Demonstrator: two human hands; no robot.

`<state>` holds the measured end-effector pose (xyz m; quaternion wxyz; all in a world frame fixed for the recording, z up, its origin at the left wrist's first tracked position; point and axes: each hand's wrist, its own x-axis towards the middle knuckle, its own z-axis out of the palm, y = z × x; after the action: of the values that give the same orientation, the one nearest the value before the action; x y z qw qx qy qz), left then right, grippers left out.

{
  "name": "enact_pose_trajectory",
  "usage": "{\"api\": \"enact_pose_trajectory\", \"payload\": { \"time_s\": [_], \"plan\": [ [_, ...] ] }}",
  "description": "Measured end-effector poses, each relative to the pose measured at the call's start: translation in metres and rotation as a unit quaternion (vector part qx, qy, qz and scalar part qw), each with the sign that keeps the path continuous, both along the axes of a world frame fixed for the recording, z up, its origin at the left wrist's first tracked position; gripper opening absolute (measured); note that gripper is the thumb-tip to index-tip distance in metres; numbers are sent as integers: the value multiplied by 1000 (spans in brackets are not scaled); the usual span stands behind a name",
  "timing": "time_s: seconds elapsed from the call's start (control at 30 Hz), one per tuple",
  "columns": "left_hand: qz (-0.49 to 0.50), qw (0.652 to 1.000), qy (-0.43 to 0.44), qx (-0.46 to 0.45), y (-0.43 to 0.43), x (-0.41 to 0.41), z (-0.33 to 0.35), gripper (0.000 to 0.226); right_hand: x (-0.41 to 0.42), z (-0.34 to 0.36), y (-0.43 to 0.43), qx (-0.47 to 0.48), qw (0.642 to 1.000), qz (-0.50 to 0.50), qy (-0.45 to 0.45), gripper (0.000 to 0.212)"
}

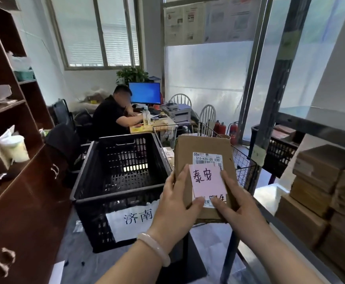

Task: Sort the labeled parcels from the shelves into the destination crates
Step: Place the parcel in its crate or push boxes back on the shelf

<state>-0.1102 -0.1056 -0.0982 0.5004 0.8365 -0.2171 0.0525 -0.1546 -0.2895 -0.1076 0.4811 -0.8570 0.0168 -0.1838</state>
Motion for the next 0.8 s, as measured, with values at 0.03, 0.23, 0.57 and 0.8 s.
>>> {"api": "enact_pose_trajectory", "payload": {
  "time_s": [0.03, 0.23, 0.57, 0.8],
  "plan": [
    [-1, 1000, 0, 5, -4, 14, -1, 79, 14, -1, -5, 2, 1000, -1, 1, 67],
    [3, 1000, -1, -11, -41, 120, 9, 78, 124, 11, -47, 2, 1000, 7, -9, 61],
    [76, 994, 23, 70, -93, 293, 11, 73, 335, 1, -149, -16, 997, -21, 66, 62],
    [81, 985, 40, 150, -91, 346, -22, 68, 462, -53, -160, -50, 980, -12, 190, 63]
  ]
}}
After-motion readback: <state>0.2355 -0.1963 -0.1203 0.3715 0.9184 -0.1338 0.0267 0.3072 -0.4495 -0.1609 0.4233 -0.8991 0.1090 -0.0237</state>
